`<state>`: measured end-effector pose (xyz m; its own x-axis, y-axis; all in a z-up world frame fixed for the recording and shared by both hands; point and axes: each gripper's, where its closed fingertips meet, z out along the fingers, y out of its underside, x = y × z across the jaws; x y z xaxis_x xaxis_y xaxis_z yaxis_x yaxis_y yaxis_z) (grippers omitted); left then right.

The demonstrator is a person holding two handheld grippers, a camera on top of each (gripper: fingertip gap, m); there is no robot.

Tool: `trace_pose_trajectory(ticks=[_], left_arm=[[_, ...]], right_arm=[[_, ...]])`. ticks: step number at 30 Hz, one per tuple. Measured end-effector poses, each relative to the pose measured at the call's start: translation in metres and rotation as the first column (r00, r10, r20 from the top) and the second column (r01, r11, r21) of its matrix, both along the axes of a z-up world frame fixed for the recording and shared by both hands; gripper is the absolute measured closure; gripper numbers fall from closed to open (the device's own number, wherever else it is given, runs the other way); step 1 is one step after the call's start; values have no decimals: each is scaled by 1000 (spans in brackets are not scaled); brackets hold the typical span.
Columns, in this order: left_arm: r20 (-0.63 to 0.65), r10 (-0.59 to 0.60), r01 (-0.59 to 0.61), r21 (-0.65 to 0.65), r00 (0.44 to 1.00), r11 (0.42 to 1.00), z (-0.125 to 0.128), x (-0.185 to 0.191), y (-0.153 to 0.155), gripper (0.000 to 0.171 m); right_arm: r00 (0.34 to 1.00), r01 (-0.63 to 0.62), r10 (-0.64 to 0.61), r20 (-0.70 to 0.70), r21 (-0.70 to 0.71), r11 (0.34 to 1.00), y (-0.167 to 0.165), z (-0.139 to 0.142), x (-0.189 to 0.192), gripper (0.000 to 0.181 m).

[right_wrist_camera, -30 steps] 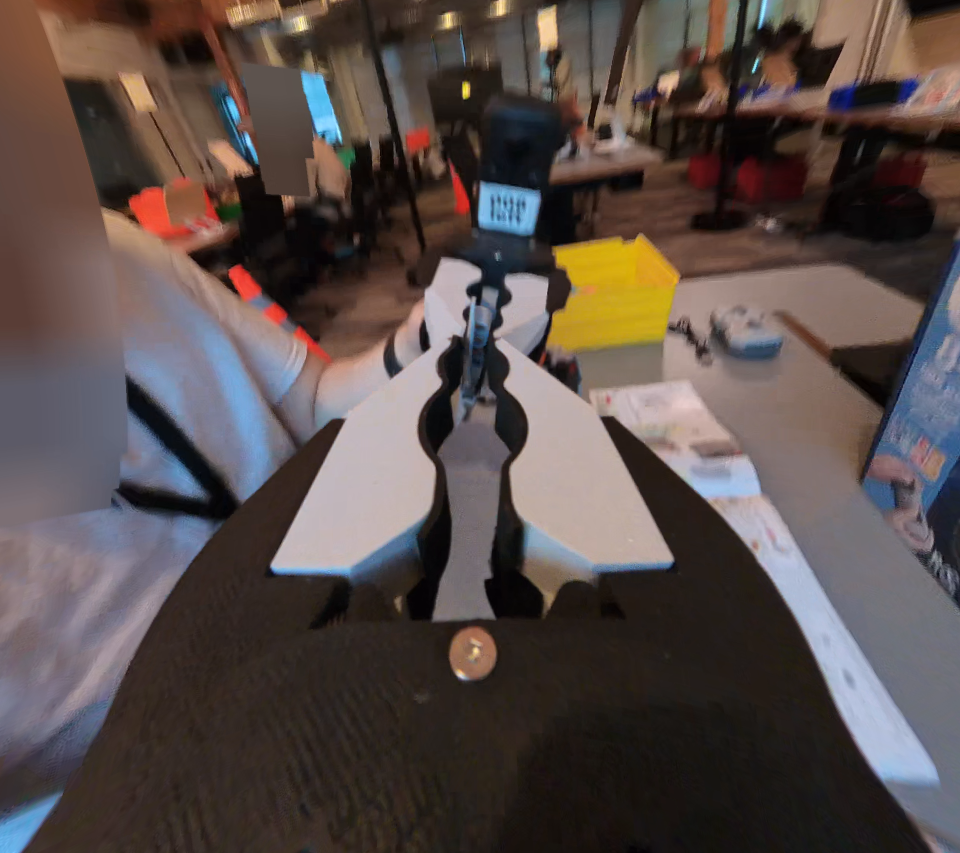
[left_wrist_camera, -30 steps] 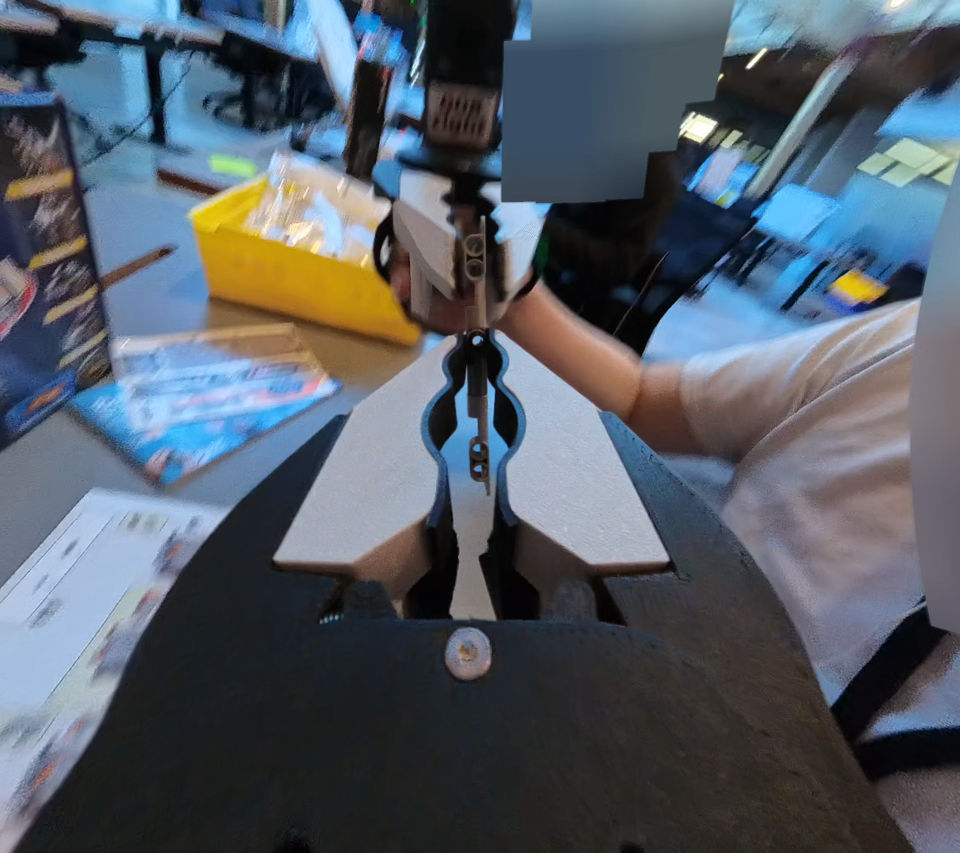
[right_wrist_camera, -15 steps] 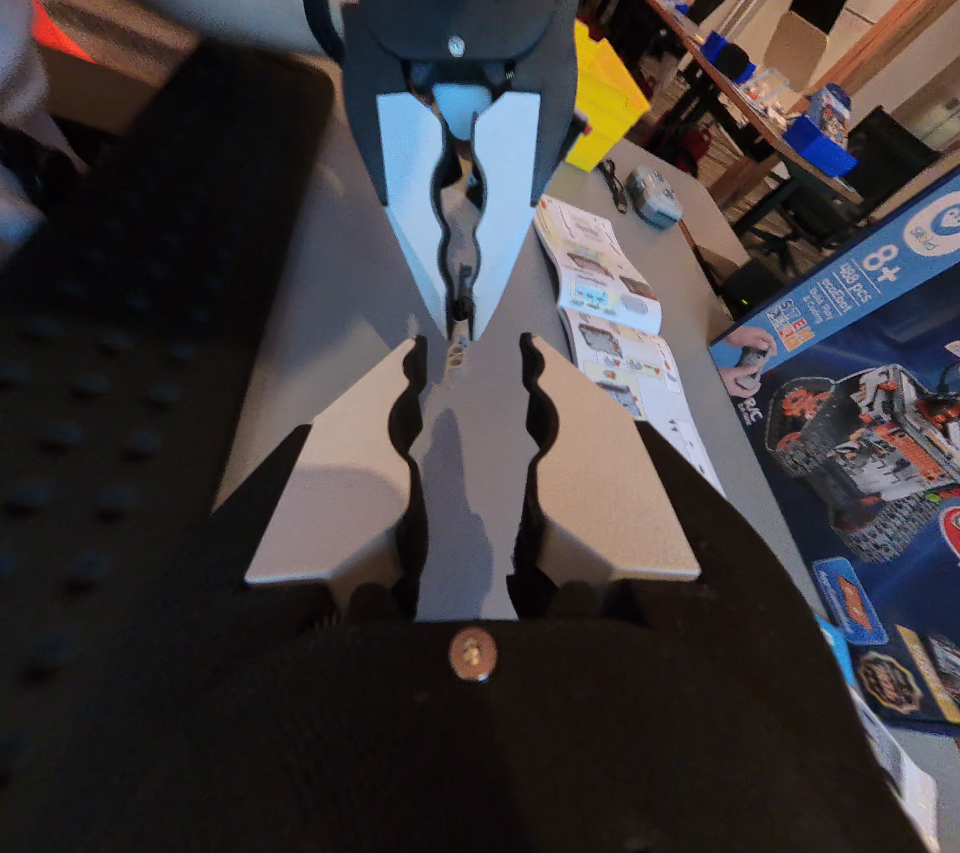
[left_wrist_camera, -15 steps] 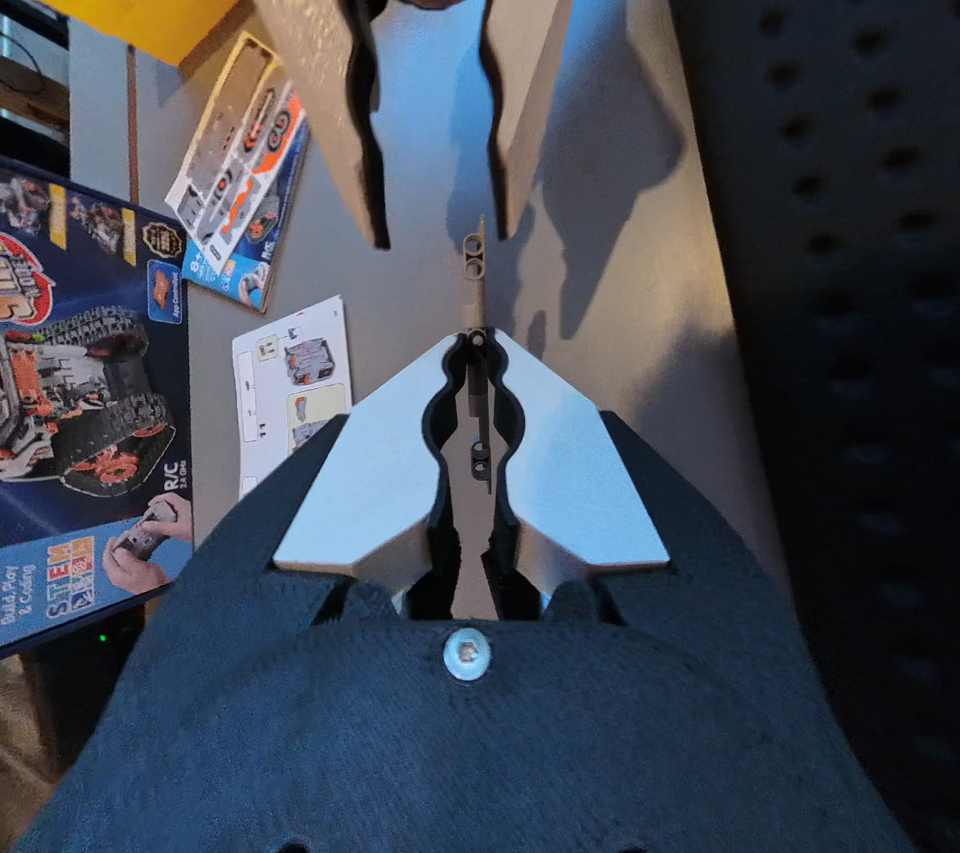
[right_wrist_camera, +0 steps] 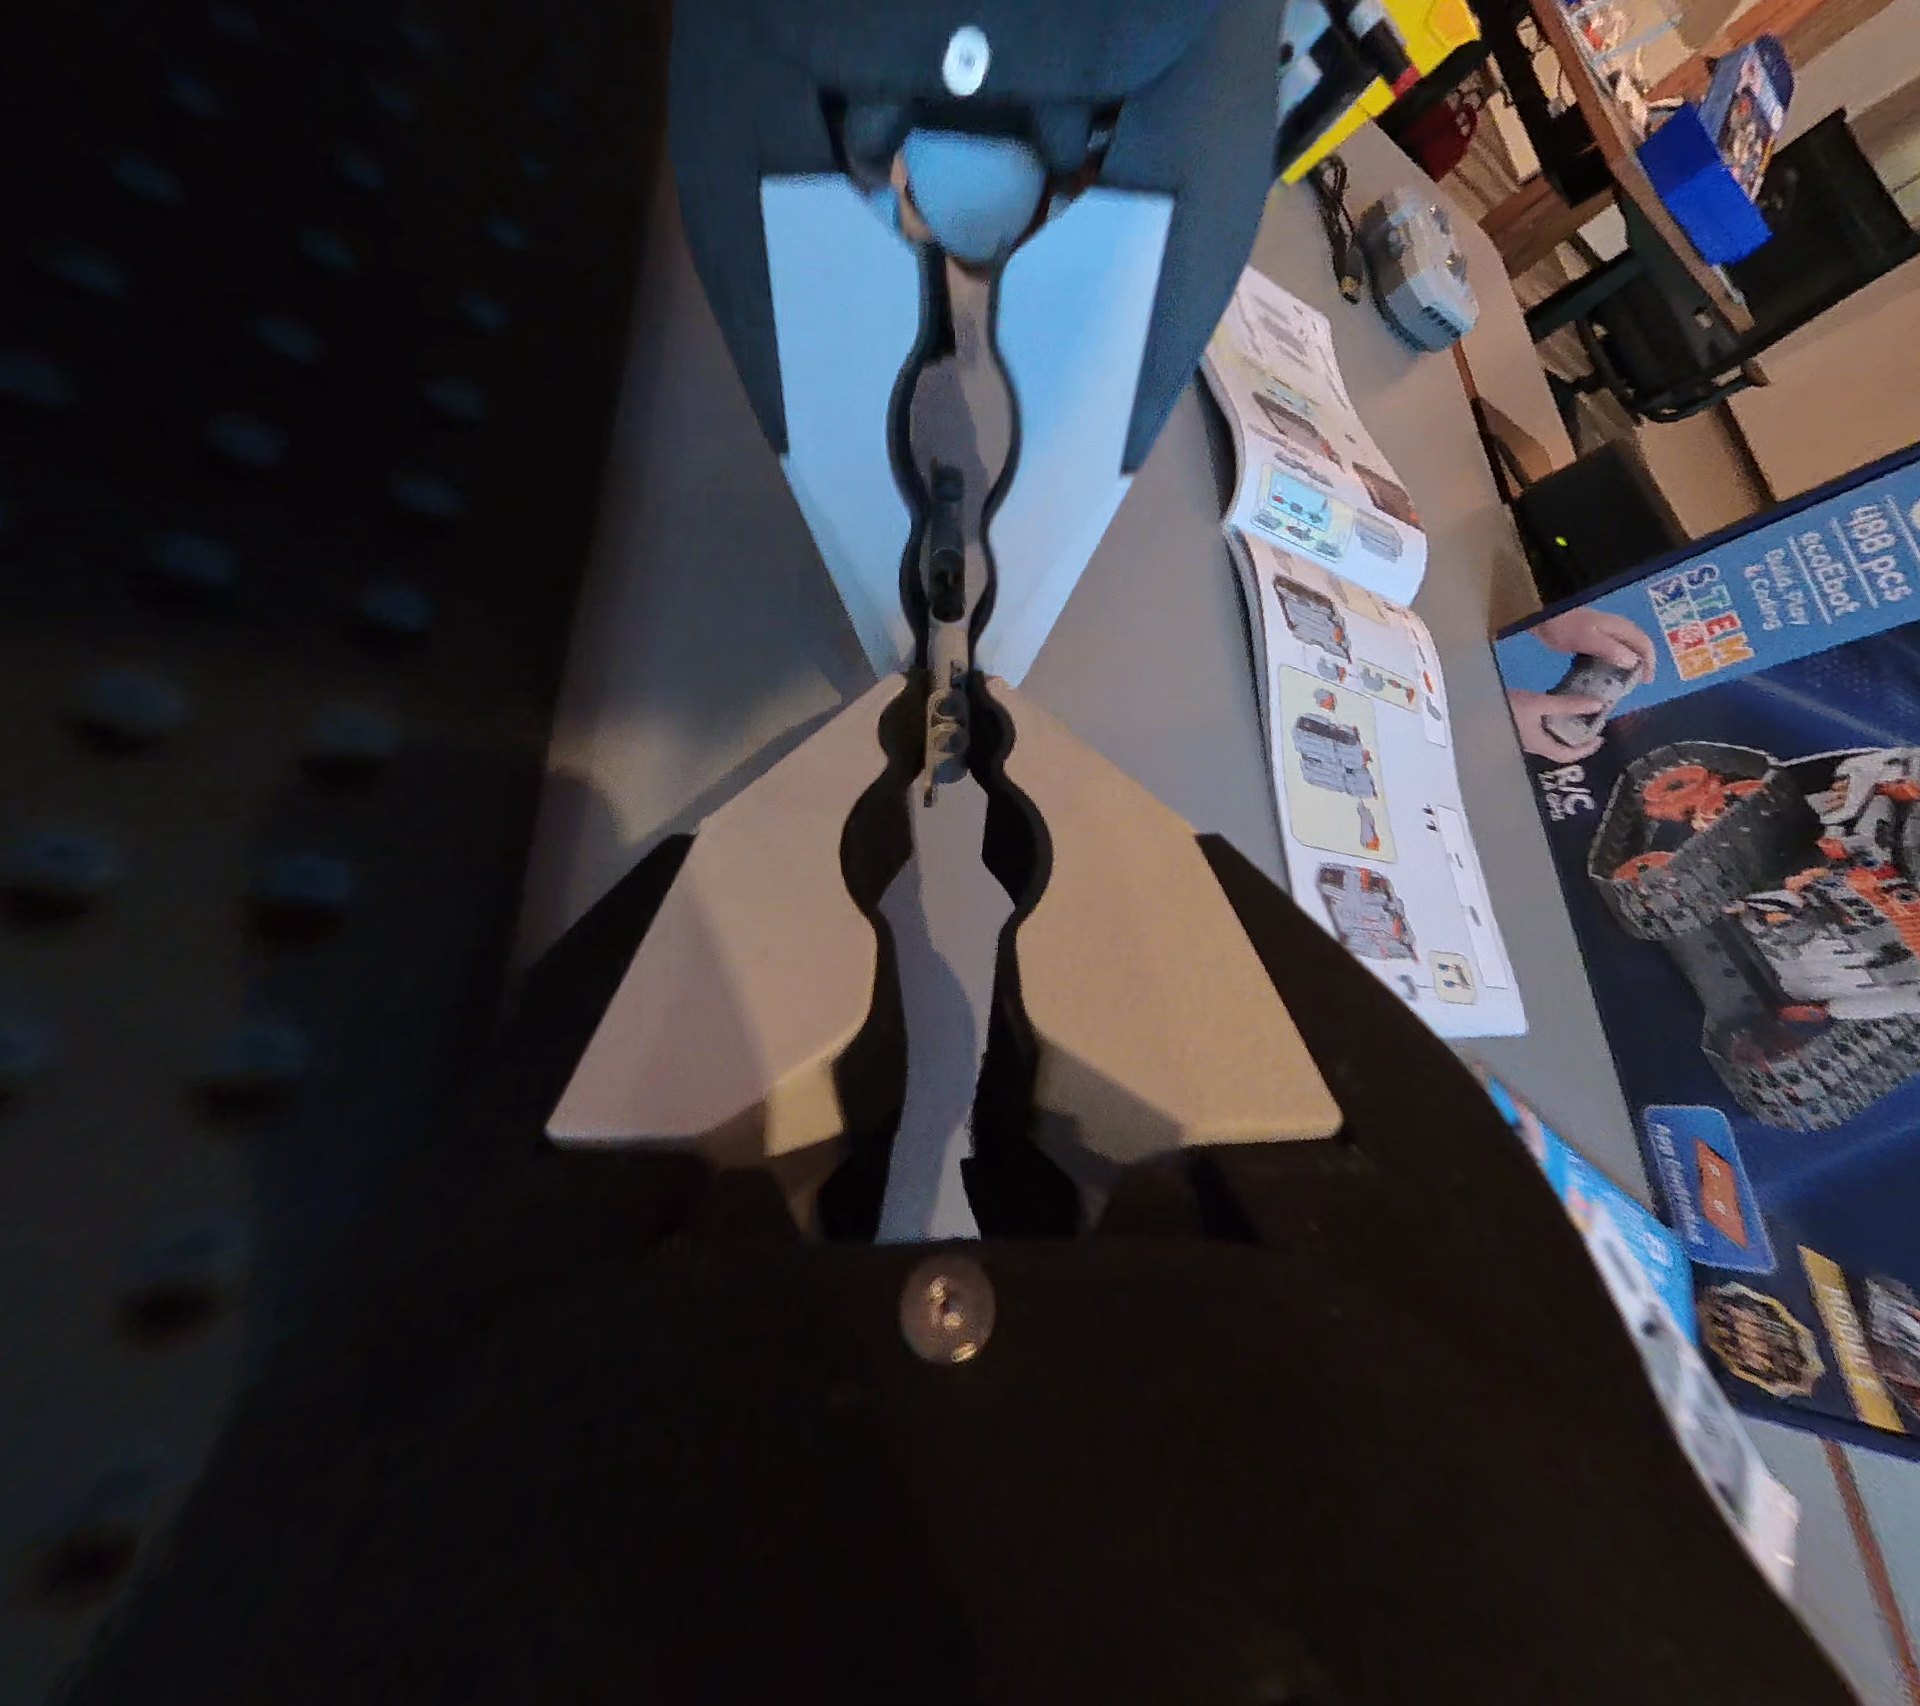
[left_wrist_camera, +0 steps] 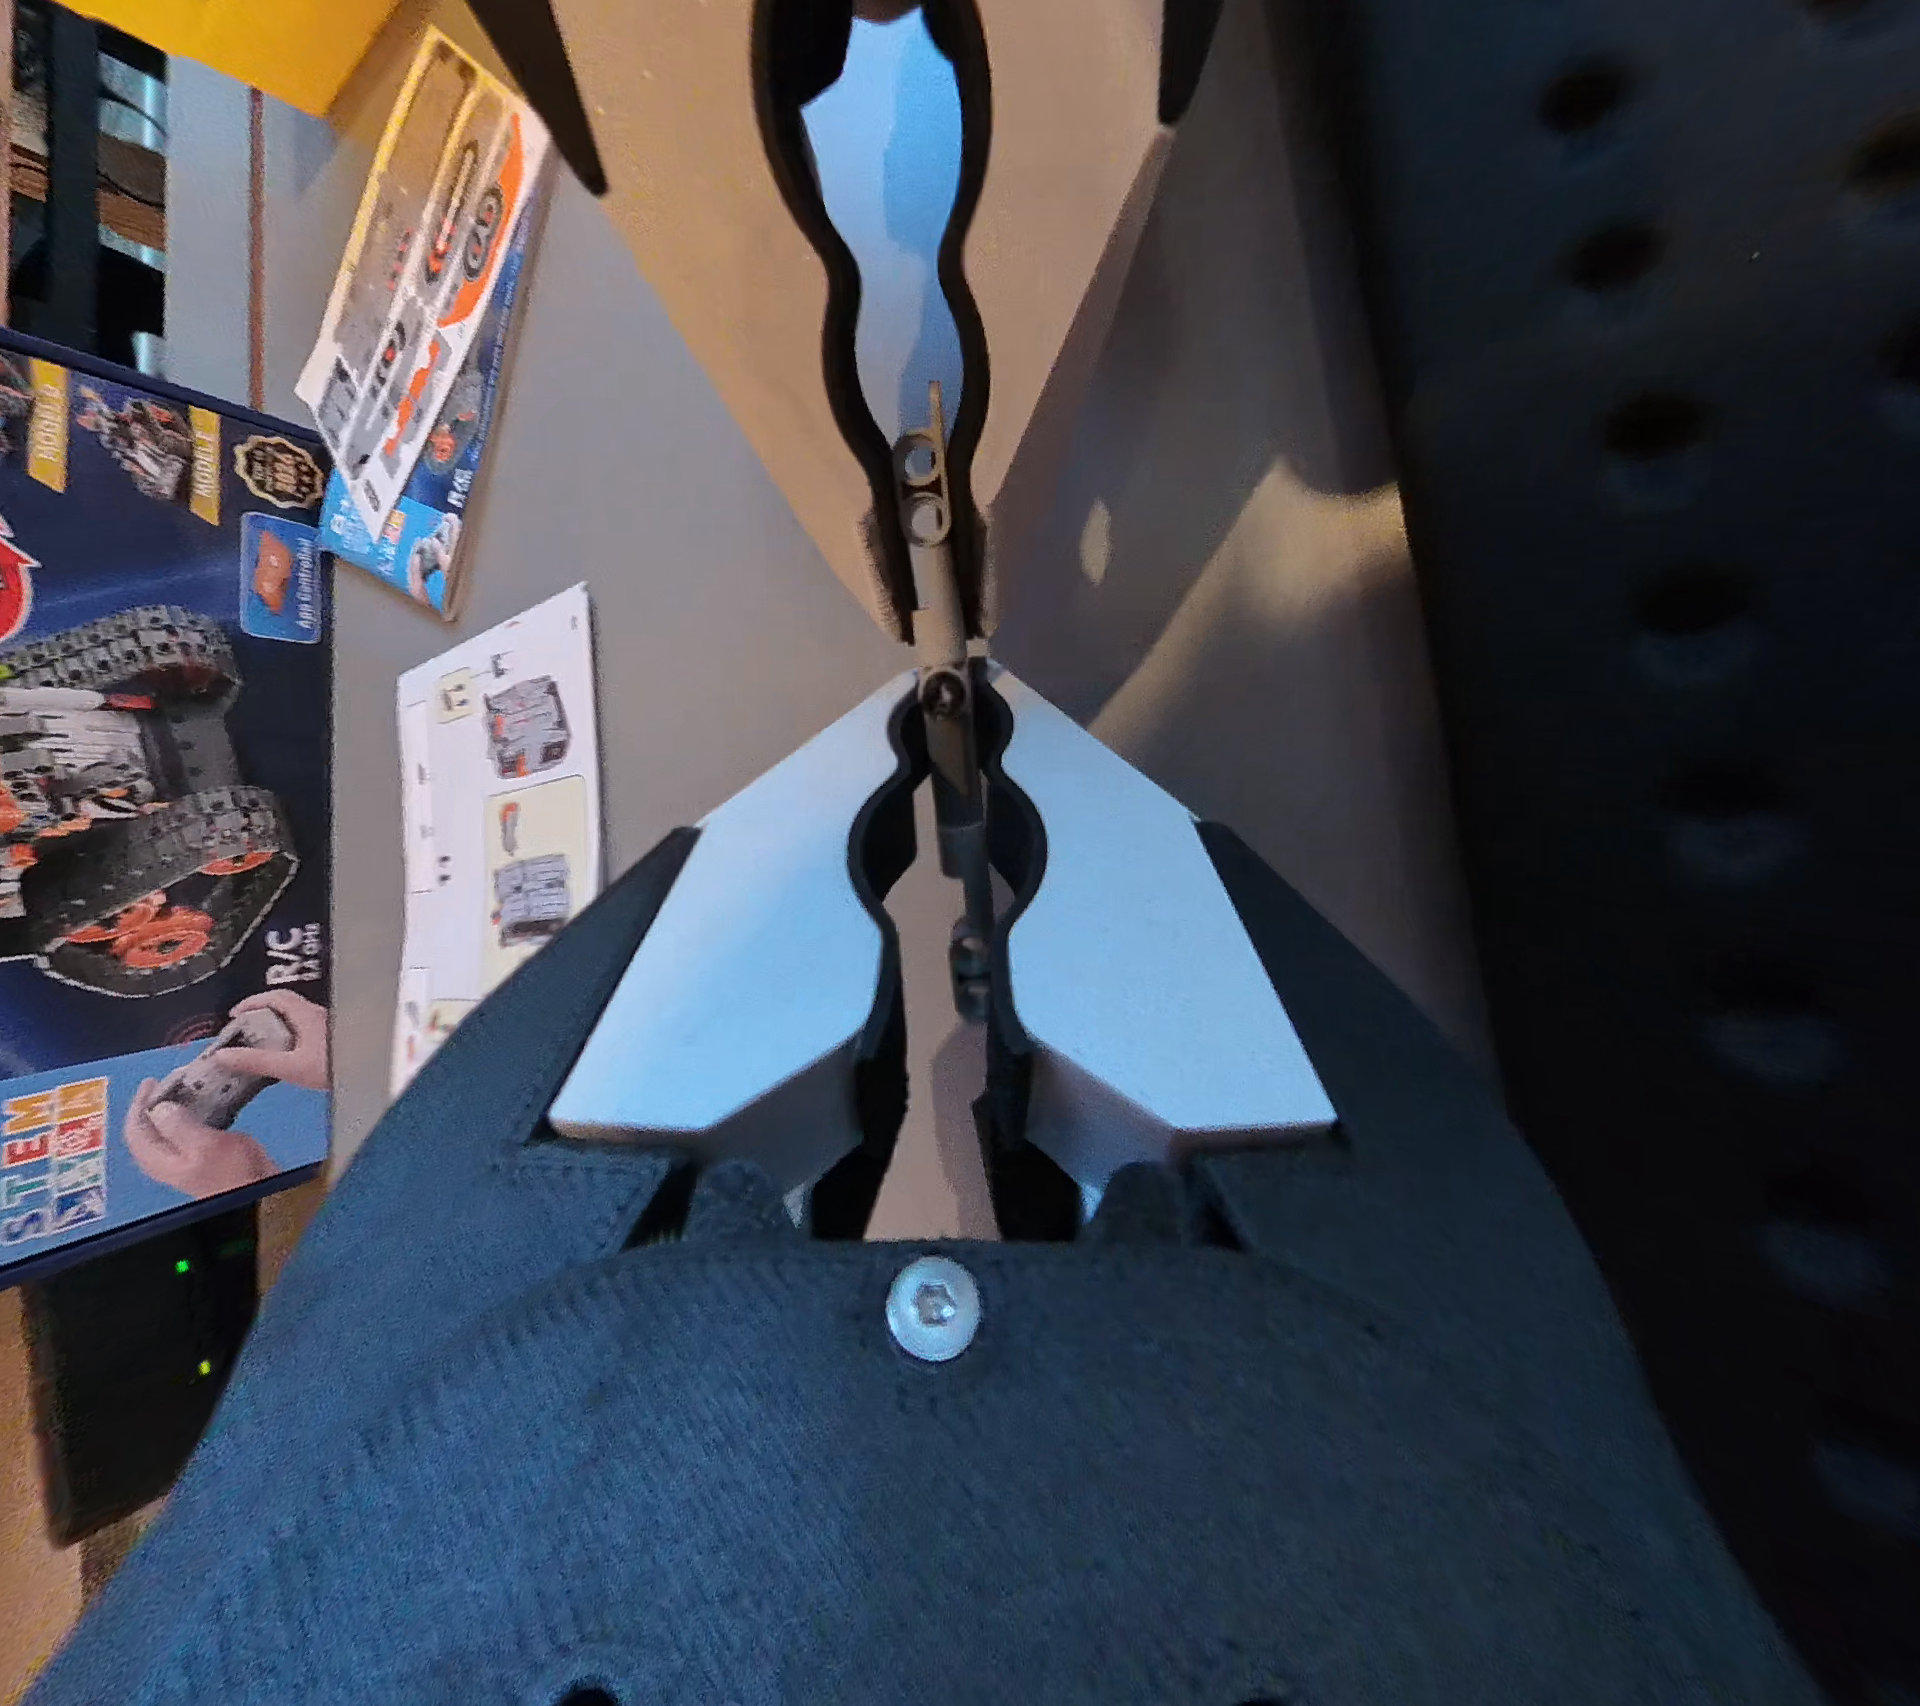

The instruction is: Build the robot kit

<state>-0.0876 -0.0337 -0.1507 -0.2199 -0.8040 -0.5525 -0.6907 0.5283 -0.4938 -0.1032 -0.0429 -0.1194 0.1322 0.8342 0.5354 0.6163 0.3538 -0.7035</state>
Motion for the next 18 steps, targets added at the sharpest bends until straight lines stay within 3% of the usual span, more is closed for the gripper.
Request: trace_pose_trajectory(ticks=[8, 11, 14, 18], left_arm=[[24, 40, -41, 5, 999, 999, -7, 1, 3, 169], [34, 72, -72, 25, 997, 997, -4, 1, 8, 157], [12, 78, -78, 11, 997, 997, -7, 1, 7, 167], [-14, 104, -102, 83, 995, 991, -9, -1, 13, 167]], right_arm=[[998, 43, -42, 55, -10, 999, 4, -15, 3, 176], [994, 71, -70, 81, -3, 997, 9, -18, 4, 176], [991, 88, -90, 100, 25, 996, 11, -19, 3, 176], [986, 123, -125, 112, 24, 992, 15, -21, 3, 176]])
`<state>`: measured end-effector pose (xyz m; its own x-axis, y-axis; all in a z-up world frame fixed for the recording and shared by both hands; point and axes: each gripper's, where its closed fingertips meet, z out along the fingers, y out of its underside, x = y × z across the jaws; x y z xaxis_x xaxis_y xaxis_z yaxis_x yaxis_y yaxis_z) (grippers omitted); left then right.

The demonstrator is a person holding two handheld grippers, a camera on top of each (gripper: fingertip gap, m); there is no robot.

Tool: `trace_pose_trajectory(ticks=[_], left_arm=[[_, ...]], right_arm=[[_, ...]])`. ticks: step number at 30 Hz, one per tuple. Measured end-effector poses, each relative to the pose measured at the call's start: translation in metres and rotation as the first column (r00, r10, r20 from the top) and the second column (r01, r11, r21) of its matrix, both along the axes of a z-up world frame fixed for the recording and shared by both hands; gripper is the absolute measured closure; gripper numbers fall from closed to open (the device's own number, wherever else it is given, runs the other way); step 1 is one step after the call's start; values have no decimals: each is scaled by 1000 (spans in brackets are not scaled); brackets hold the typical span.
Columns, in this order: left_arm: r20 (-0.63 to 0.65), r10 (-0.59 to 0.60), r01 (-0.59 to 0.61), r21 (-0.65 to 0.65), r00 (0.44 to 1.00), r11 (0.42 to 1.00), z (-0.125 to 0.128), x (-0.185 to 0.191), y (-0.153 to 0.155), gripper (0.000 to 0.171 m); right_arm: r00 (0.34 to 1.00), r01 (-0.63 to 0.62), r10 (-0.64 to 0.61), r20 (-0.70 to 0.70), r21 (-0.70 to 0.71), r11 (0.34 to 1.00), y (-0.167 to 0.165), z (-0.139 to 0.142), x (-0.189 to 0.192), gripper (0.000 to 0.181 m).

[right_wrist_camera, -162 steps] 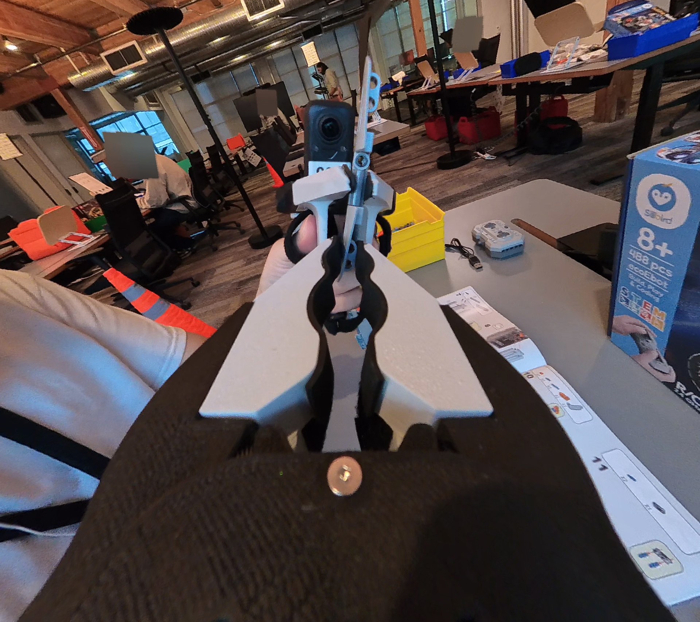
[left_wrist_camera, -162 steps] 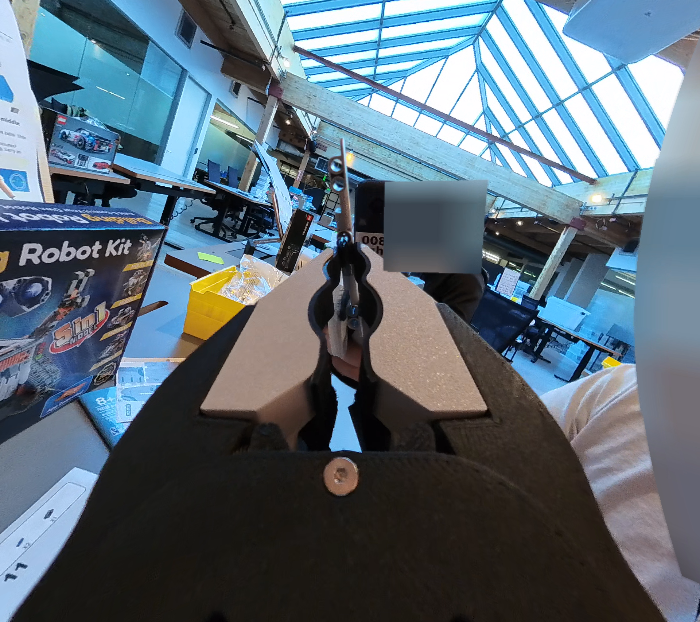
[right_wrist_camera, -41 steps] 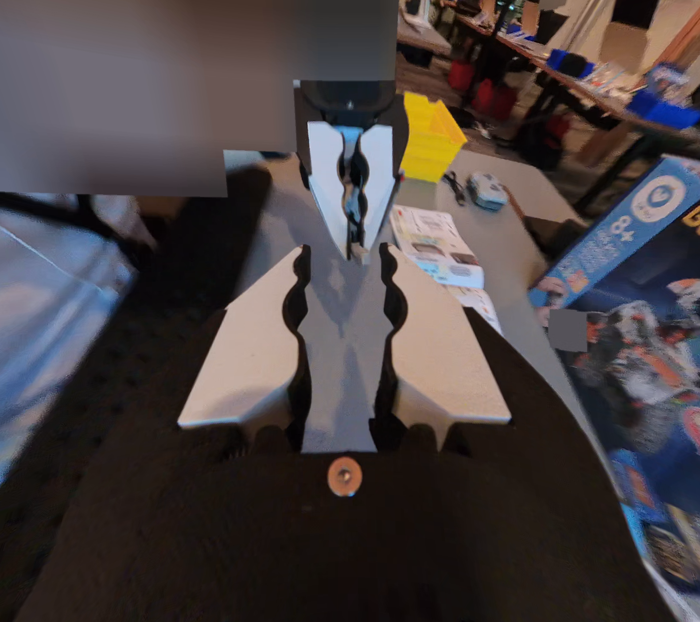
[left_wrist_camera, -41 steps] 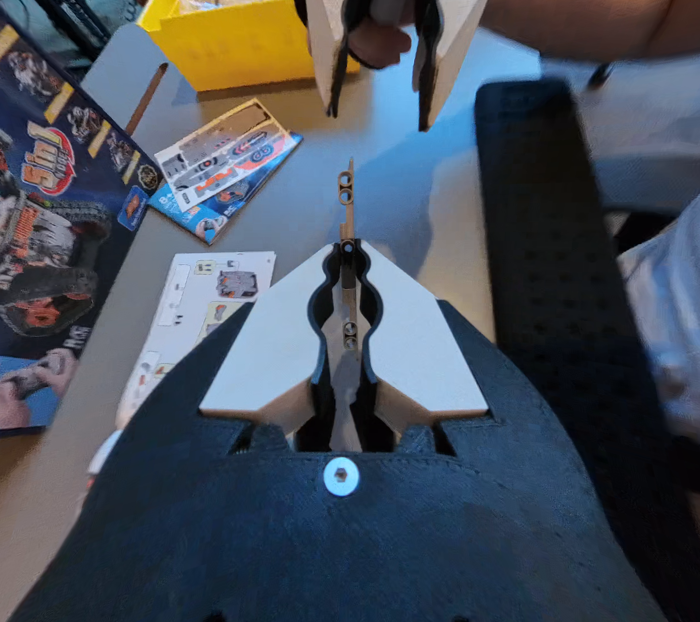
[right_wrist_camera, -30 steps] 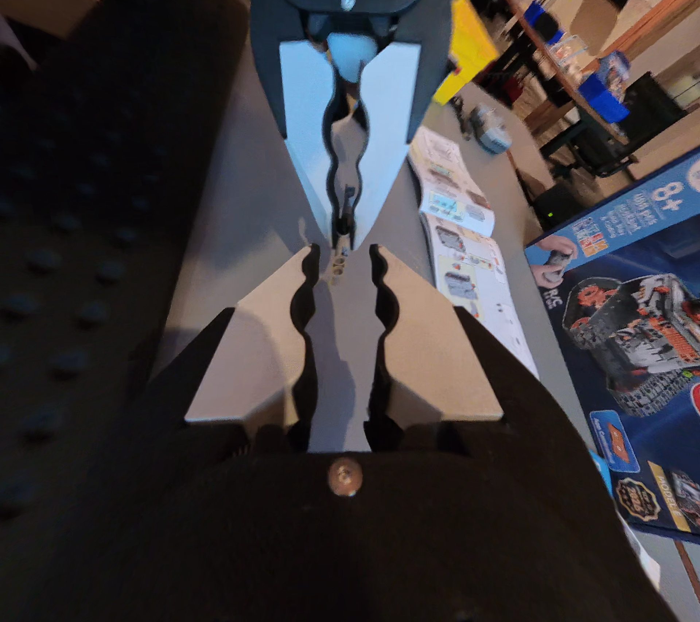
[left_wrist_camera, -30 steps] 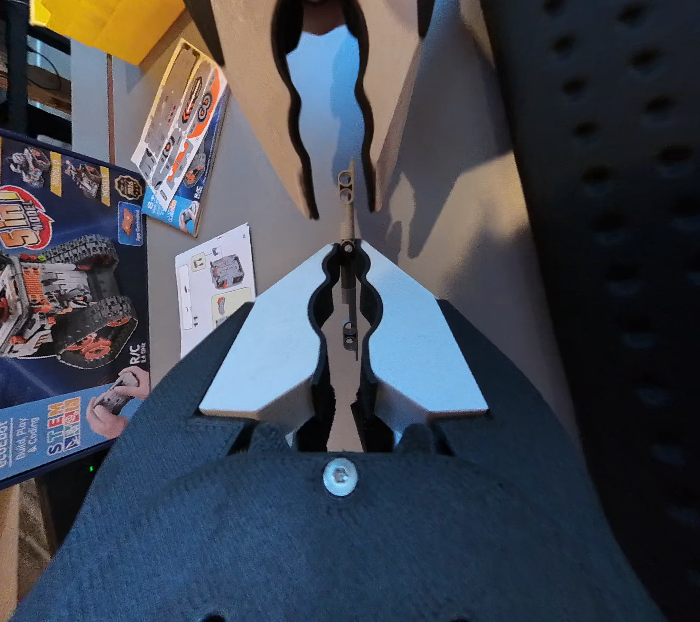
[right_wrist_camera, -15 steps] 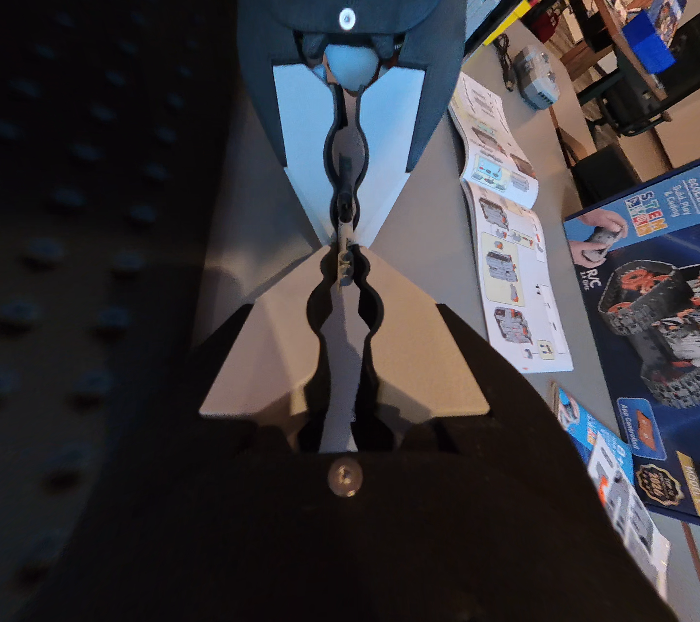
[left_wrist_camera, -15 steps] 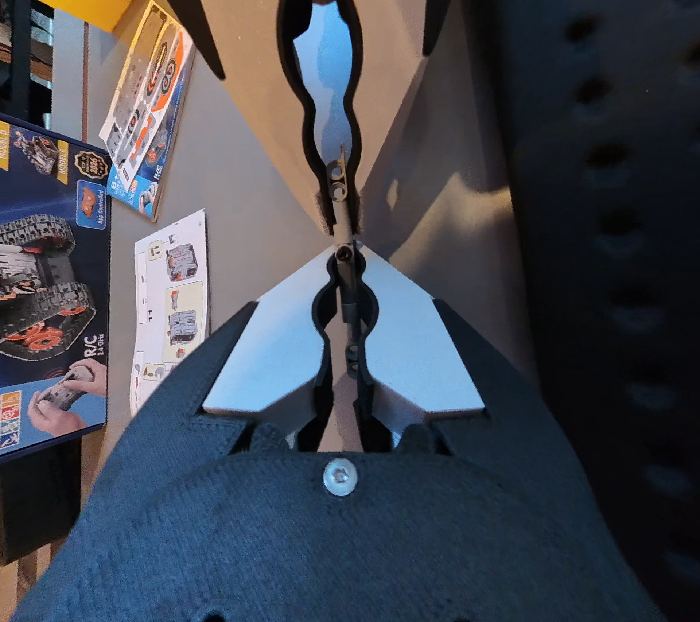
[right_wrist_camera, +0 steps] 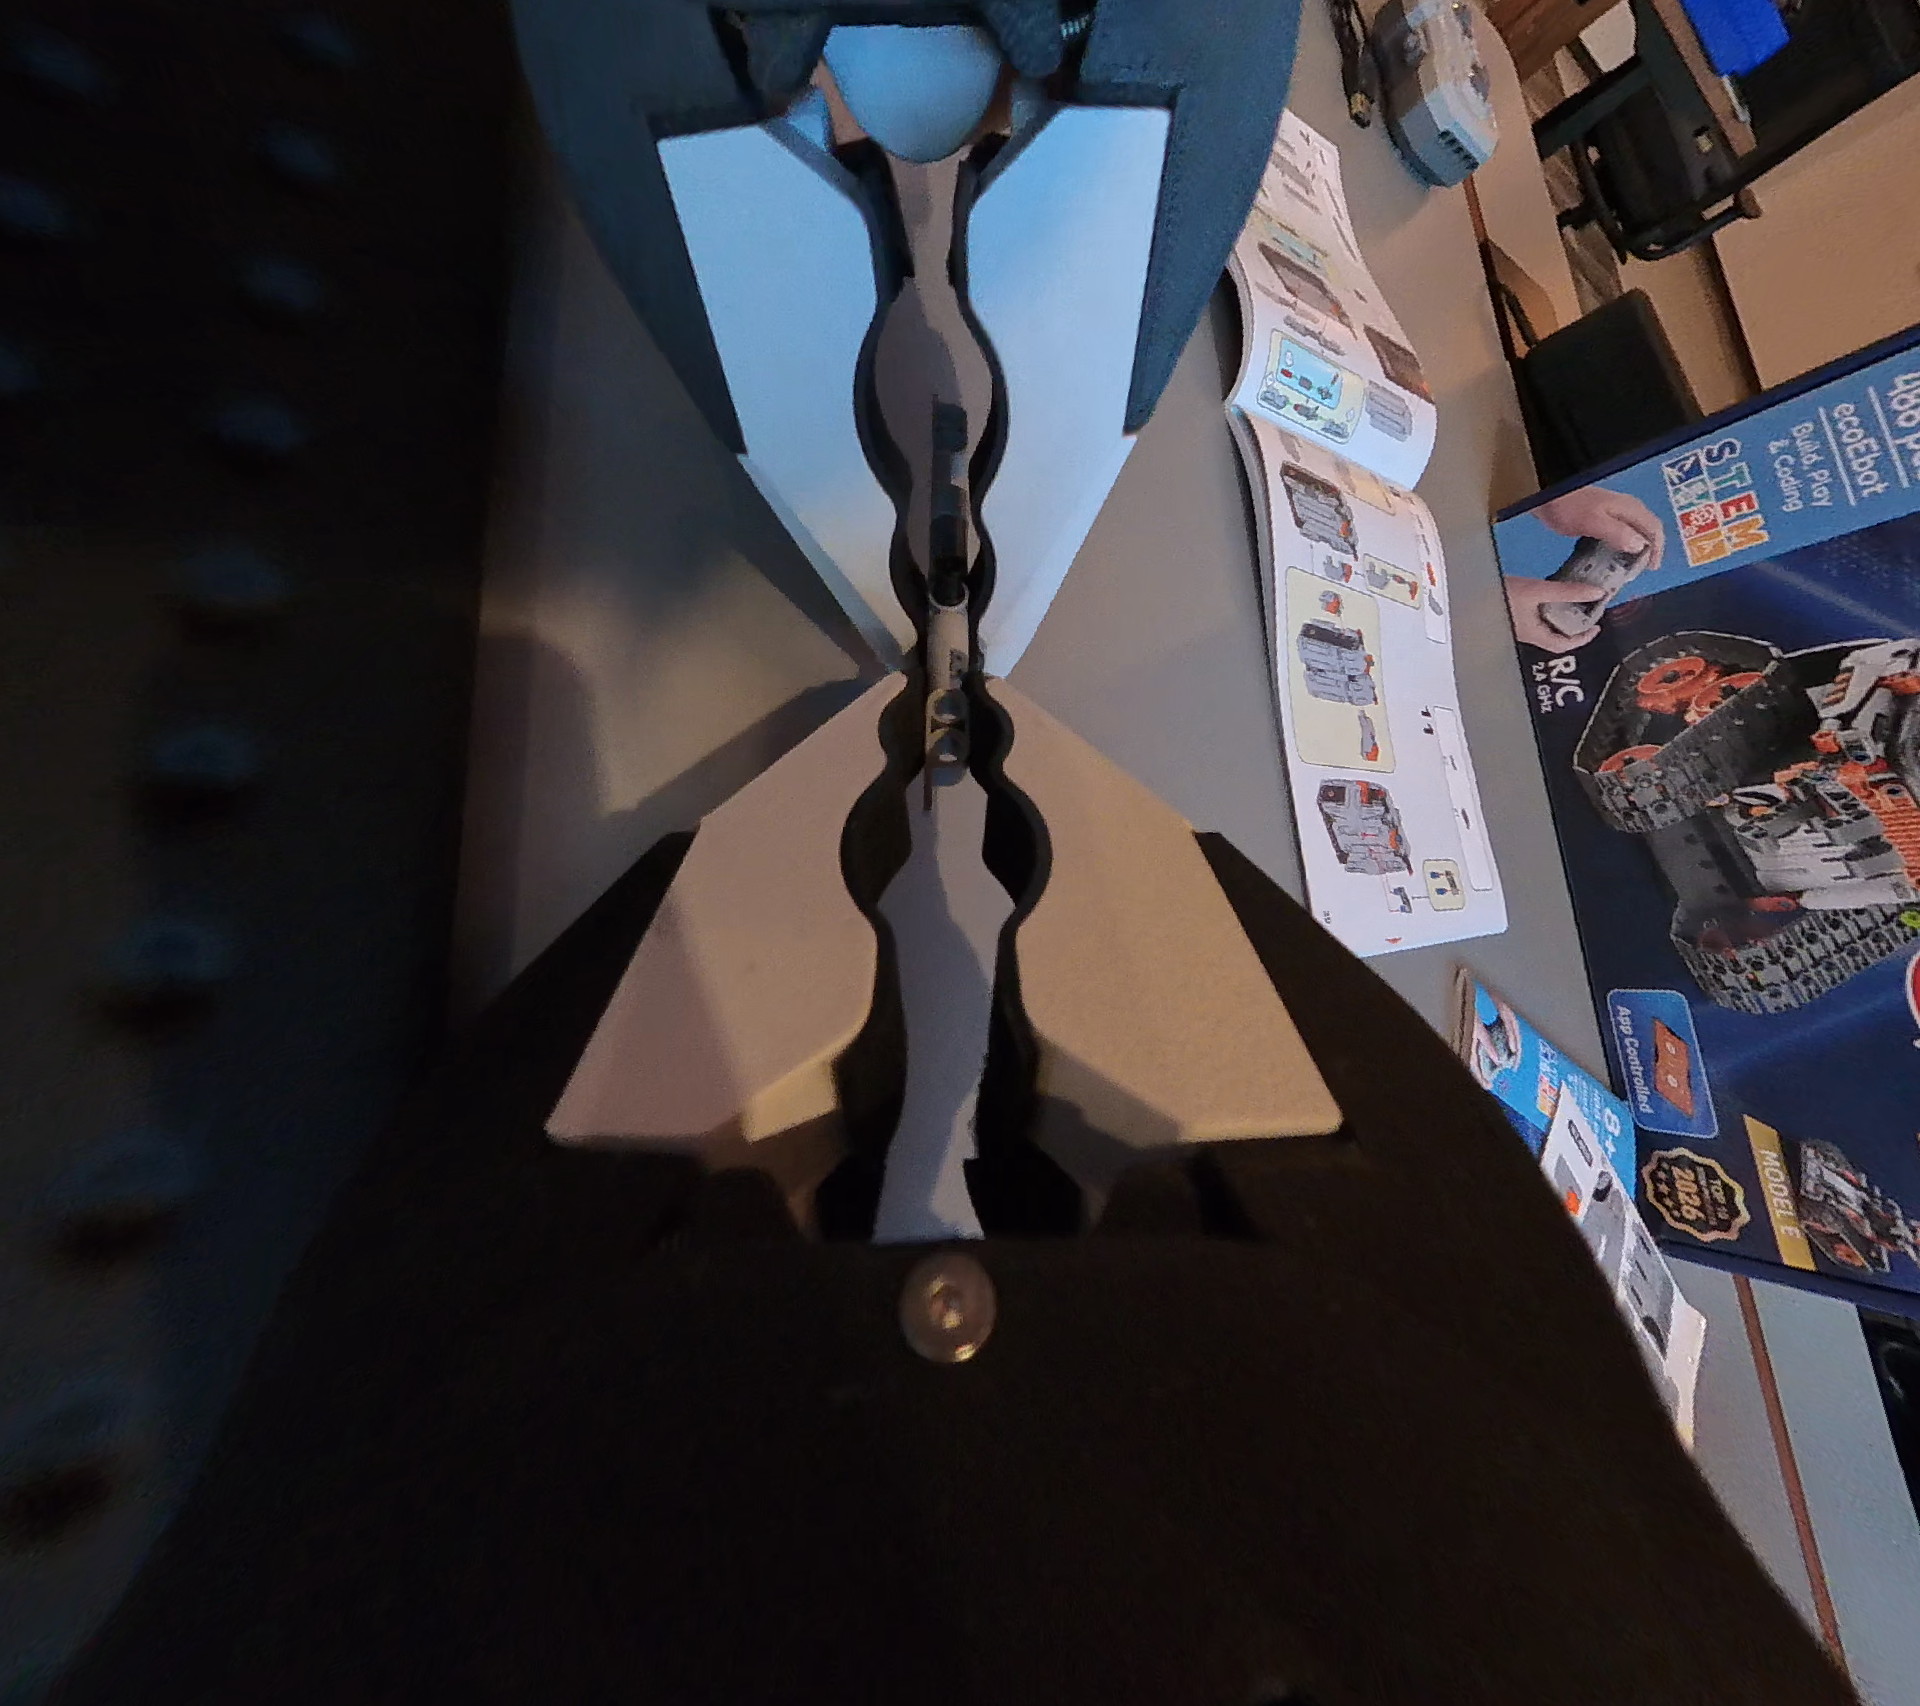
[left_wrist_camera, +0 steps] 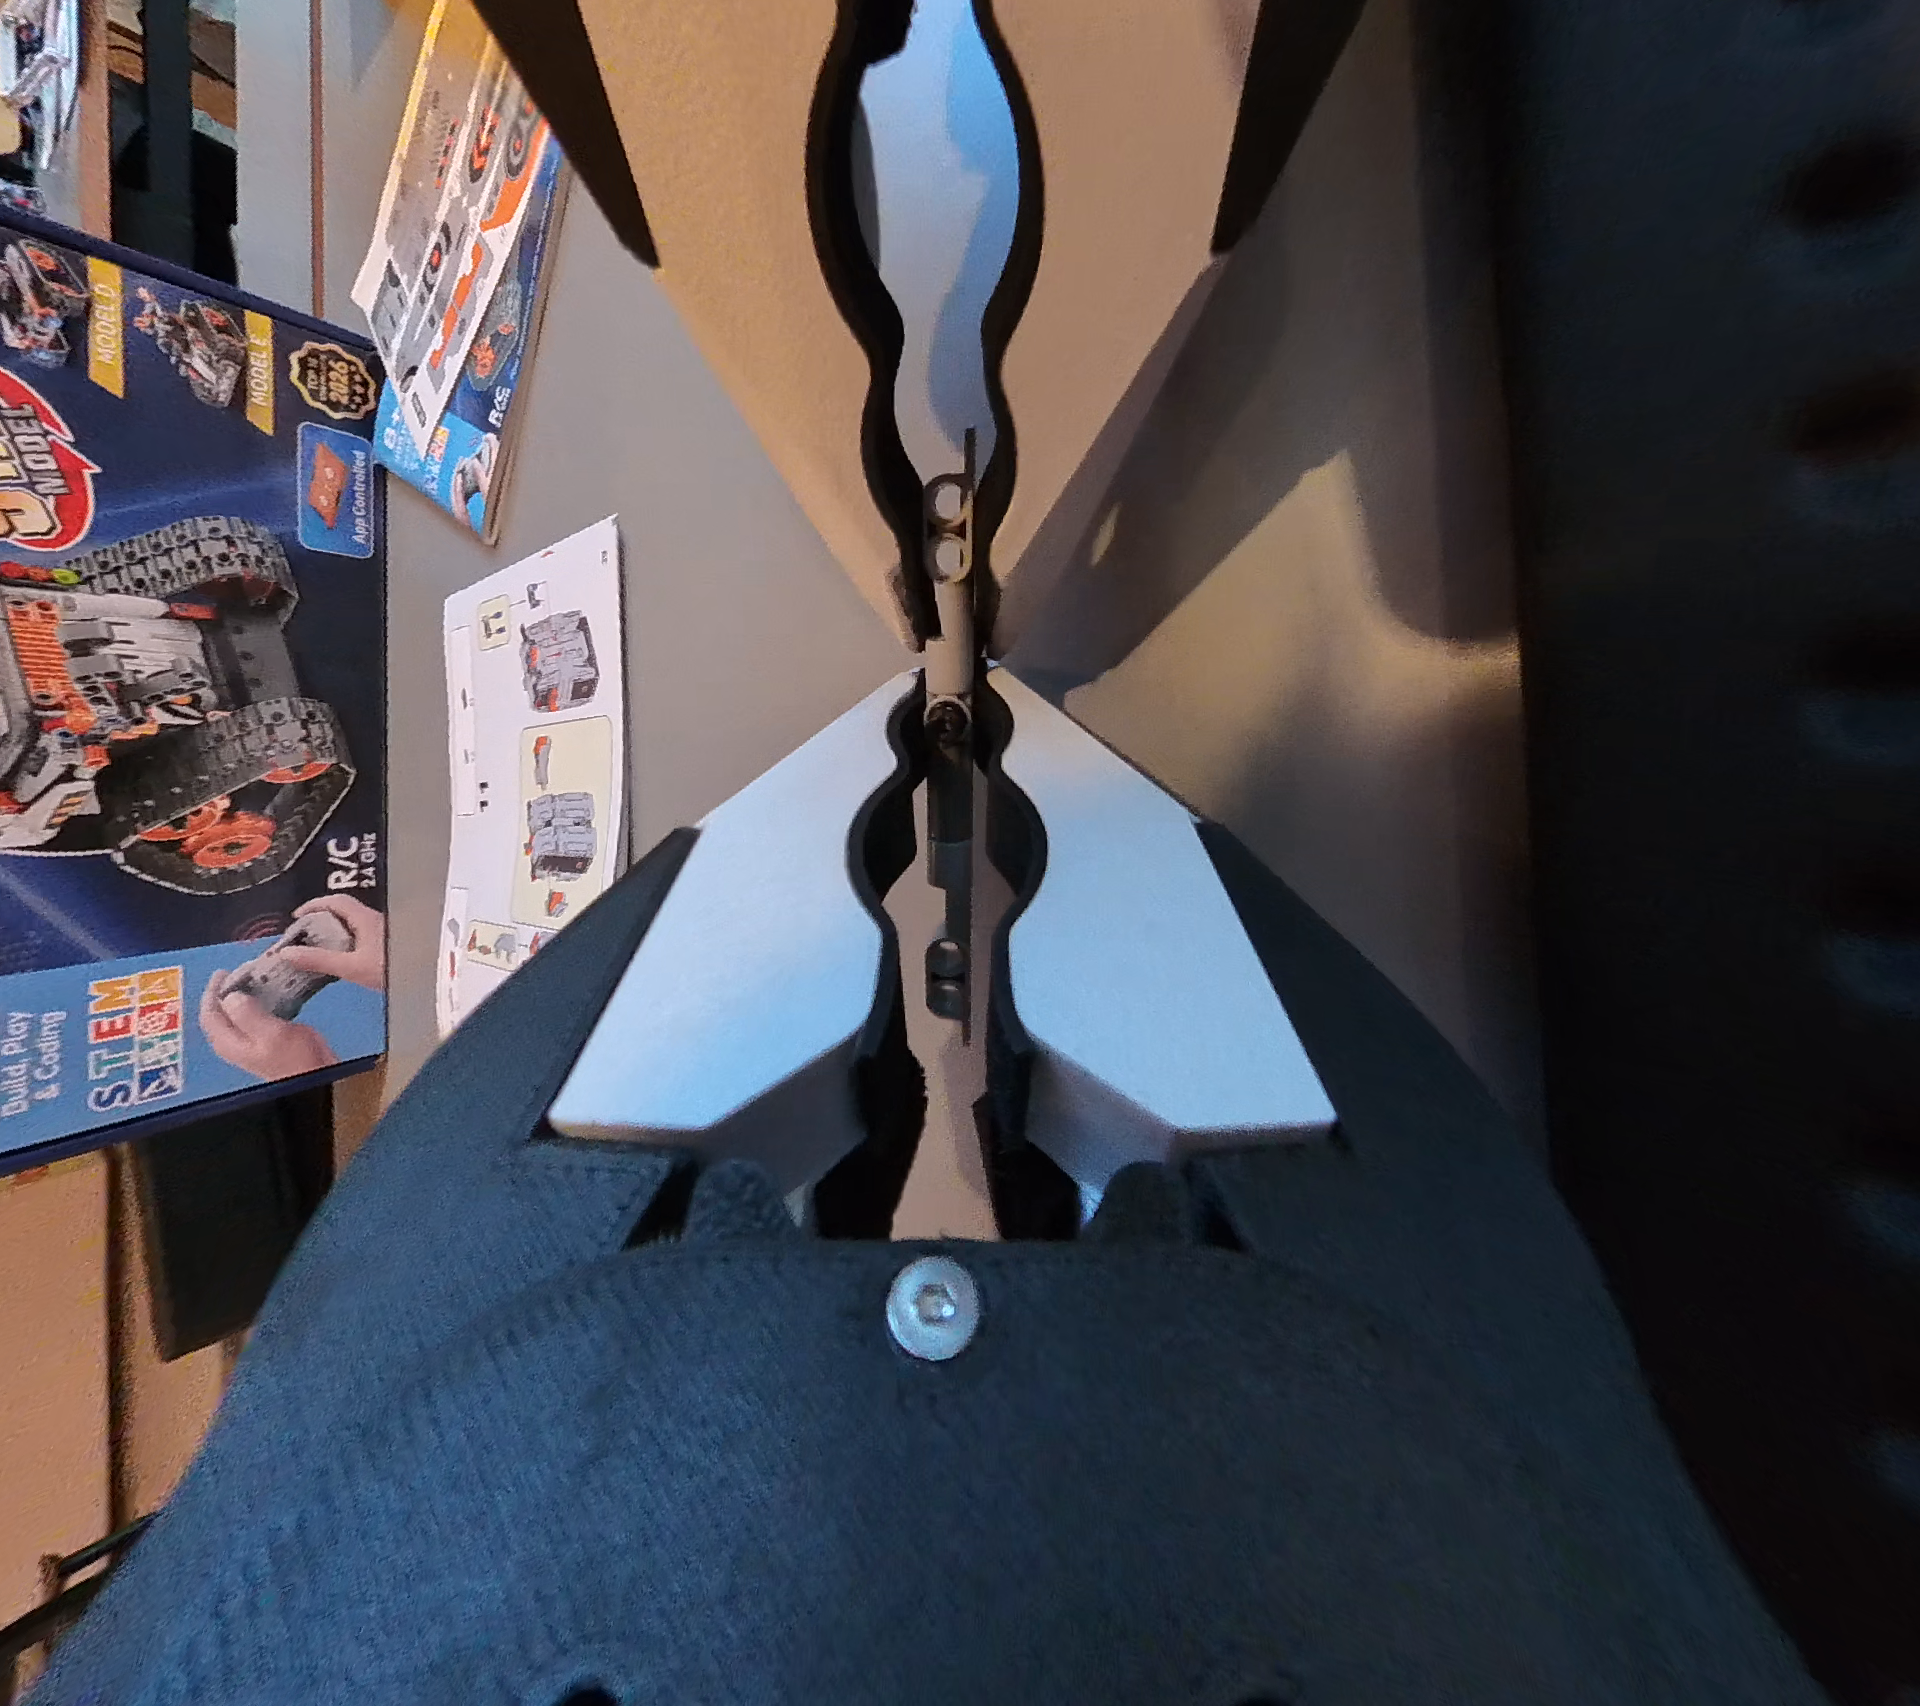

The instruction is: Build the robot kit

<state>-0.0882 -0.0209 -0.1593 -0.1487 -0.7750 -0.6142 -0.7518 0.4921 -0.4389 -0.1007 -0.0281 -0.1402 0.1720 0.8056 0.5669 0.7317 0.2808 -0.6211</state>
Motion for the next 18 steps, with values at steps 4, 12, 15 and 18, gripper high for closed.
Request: trace_pose_trajectory(ticks=[4, 12, 15, 18], left_arm=[[-22, -3, 4, 24, 1000, 1000, -2, -2, 1, 167], [-51, -3, 8, 100, 999, 995, -3, -4, 6, 167], [-23, -40, 42, 109, 999, 993, -3, -2, 2, 167], [2, -72, 72, 94, 997, 993, -3, -2, -3, 167]], right_arm=[[1000, 9, -9, 13, 3, 1000, 0, -3, -2, 175], [998, 42, -45, 53, 53, 998, 4, -5, -3, 176], [999, 23, -25, 46, 47, 999, 1, -6, -1, 176], [998, -2, -3, 57, 83, 997, -3, -7, 0, 175]])
